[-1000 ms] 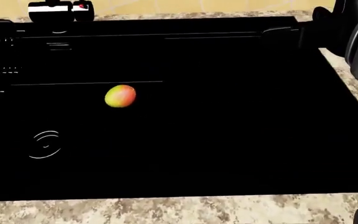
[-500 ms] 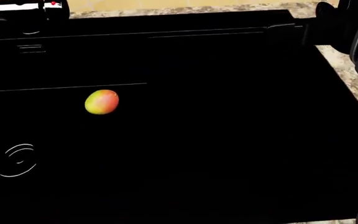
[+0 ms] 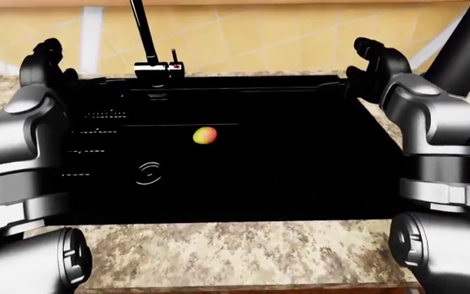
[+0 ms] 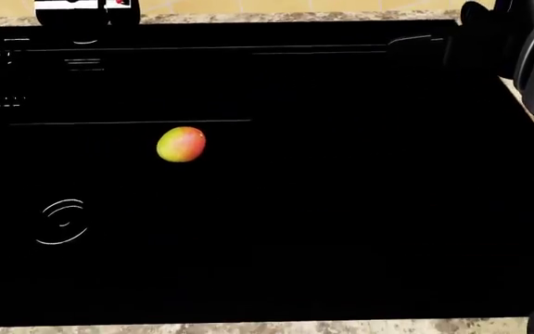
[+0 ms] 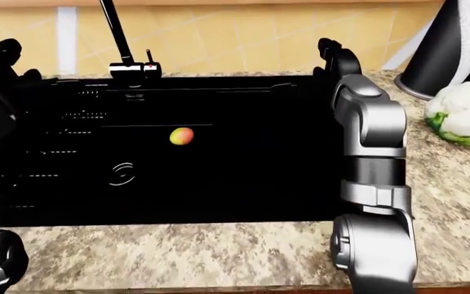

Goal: Turn the sink spout to the right.

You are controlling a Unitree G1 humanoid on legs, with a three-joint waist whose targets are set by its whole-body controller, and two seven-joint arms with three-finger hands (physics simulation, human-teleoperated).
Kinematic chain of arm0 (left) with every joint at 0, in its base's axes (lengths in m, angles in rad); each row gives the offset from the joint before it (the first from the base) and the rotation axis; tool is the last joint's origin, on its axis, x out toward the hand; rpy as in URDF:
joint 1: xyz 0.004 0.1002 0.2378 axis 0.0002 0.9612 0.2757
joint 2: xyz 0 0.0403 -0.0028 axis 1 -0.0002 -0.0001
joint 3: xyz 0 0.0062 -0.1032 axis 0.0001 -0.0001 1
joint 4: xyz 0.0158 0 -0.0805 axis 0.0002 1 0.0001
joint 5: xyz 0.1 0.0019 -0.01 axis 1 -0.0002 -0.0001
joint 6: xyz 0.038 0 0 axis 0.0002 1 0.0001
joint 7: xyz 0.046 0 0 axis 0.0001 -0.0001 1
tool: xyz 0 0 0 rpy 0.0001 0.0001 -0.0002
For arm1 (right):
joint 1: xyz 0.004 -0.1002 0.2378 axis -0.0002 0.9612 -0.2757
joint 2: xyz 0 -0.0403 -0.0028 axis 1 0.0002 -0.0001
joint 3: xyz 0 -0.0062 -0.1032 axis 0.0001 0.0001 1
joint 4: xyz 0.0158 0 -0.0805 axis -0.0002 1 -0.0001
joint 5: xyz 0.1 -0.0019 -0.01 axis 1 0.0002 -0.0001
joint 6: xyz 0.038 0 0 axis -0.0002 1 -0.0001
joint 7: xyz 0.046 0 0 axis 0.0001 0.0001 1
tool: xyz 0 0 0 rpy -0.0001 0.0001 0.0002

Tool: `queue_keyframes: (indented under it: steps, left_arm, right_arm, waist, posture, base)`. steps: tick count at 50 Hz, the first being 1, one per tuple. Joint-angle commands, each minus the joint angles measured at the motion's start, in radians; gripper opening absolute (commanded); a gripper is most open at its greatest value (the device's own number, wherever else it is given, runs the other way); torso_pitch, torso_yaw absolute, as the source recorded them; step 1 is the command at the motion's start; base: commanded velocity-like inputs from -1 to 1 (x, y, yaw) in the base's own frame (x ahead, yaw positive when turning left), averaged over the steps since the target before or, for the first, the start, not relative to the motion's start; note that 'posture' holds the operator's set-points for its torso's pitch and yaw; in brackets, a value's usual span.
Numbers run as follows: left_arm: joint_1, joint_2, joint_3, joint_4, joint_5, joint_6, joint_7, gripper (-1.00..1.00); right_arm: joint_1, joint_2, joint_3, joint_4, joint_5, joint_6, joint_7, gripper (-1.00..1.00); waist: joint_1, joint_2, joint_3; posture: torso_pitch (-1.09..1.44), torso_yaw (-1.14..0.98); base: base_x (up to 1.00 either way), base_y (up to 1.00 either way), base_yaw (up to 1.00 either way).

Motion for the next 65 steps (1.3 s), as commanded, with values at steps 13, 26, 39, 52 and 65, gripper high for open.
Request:
queue_keyframes:
  steps: [13, 26, 39, 52, 65]
  left_arm:
    - [-0.048, 0.009, 0.000, -0.048, 0.009, -0.011, -0.001, 1.00]
    - [-0.050, 0.001, -0.003, -0.053, 0.017, -0.001, -0.003, 1.00]
    - [-0.049, 0.000, 0.000, -0.063, 0.018, 0.009, -0.001, 1.00]
    - [-0.052, -0.009, -0.007, -0.055, 0.029, 0.001, -0.003, 1.00]
    - [-0.083, -0.011, -0.015, -0.008, 0.045, -0.016, 0.003, 1.00]
  right_arm:
    - [-0.052, -0.022, -0.012, -0.051, -0.008, -0.009, 0.004, 1.00]
    - [-0.046, -0.018, -0.012, -0.056, -0.011, -0.010, 0.004, 1.00]
    - [-0.047, -0.017, -0.012, -0.050, -0.010, -0.015, 0.005, 1.00]
    - [-0.068, -0.011, -0.005, -0.034, -0.011, -0.018, 0.003, 1.00]
    - [-0.064, -0.010, -0.007, -0.050, -0.014, -0.007, 0.002, 1.00]
  waist:
    - [0.001, 0.003, -0.051]
    - [0.002, 0.003, -0.093]
    - [0.002, 0.003, -0.159]
    - [0.004, 0.005, -0.254]
    - [0.010, 0.001, -0.321]
  posture:
    - [-0.05, 0.00]
    - [-0.11, 0.00]
    - [-0.21, 0.00]
    - [-0.32, 0.00]
    - [-0.40, 0.00]
  base:
    - [0.00, 0.00, 0.00]
    - [0.00, 0.00, 0.00]
    - [0.00, 0.00, 0.00]
    - [0.00, 0.00, 0.00]
    - [0.00, 0.00, 0.00]
